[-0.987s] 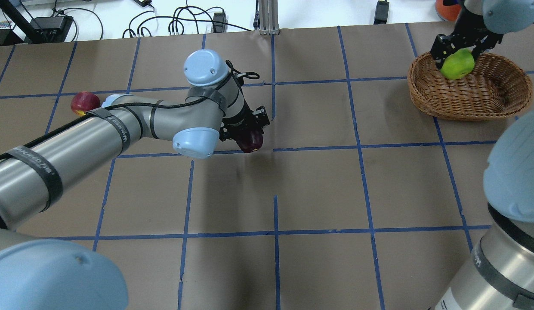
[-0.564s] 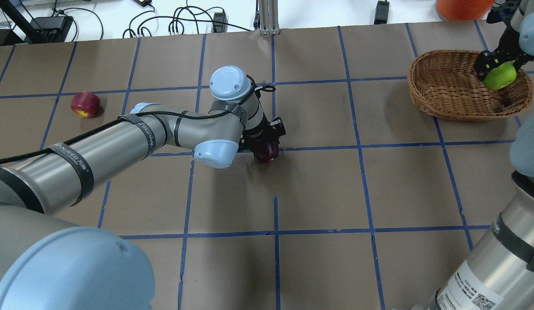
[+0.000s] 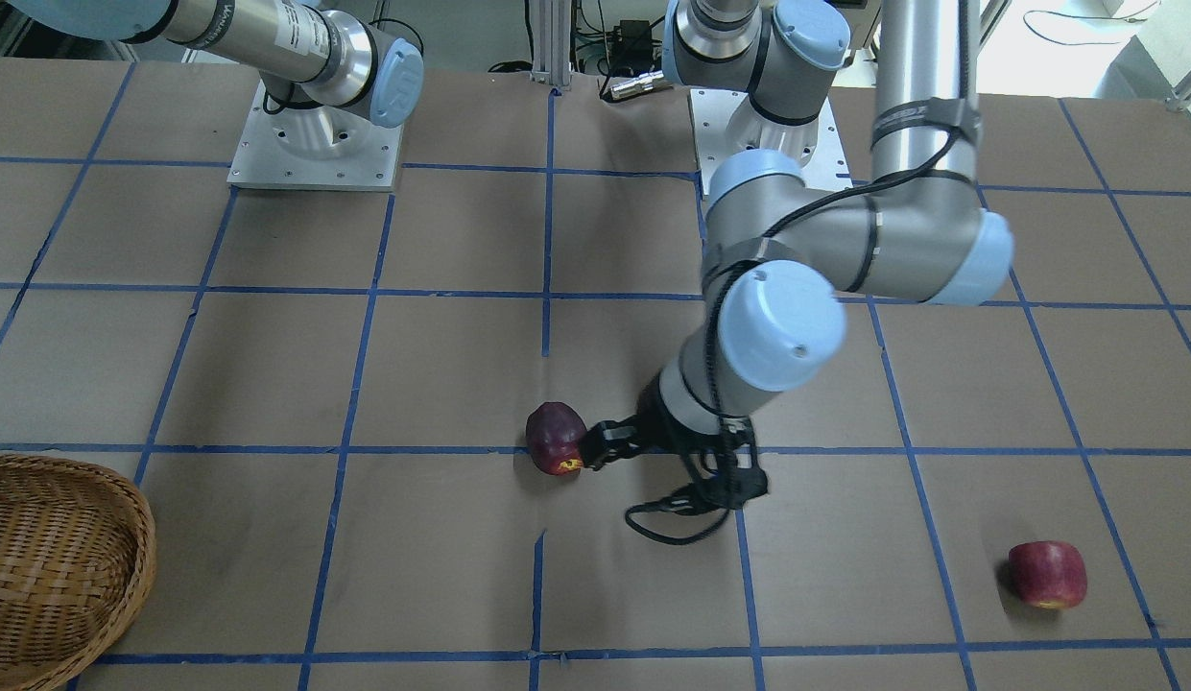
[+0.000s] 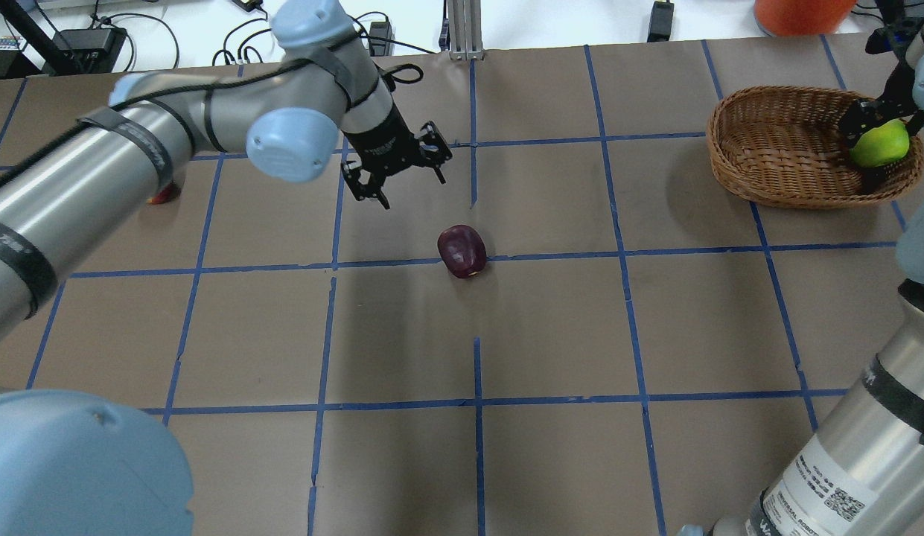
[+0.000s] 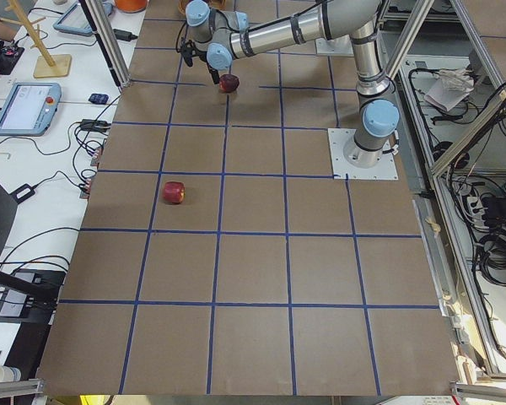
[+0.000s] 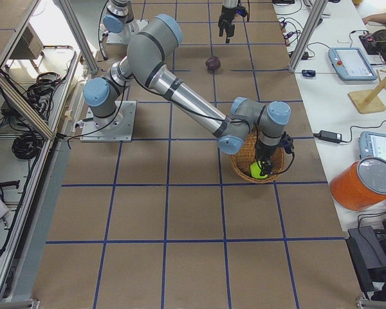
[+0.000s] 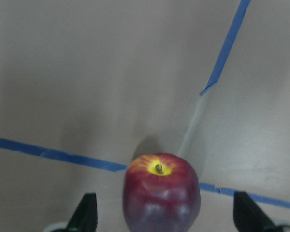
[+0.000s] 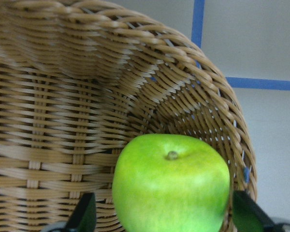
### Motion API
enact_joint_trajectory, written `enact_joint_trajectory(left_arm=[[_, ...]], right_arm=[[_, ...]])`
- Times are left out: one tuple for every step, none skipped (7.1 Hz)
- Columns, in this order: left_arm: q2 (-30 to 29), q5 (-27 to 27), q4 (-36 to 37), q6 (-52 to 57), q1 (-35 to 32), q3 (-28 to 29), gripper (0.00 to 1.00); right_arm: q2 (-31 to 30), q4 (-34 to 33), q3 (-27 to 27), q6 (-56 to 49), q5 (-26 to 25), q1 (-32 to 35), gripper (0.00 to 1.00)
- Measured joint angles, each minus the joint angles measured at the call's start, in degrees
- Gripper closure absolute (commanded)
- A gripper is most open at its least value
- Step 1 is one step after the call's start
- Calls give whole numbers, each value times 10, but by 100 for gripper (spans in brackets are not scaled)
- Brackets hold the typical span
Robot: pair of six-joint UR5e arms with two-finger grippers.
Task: Put all apples into basket
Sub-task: 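Release dark red apple mid-table with left gripper while right gripper returns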
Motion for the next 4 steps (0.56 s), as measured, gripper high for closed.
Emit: enact_joint_trajectory(left_arm=[[-8, 14, -44, 83, 52, 43, 0], [-17, 54, -58, 180, 91, 68, 0], [-28, 115, -55, 291, 122, 80, 0], [-41, 157, -30, 398, 159, 81, 0]], right_arm=[[-17, 19, -2, 0, 3, 13, 0], [-48, 67, -3, 2, 7, 42, 0], [-84, 135, -2, 20, 24, 84, 0], [-112, 202, -1, 55, 63, 133, 0]])
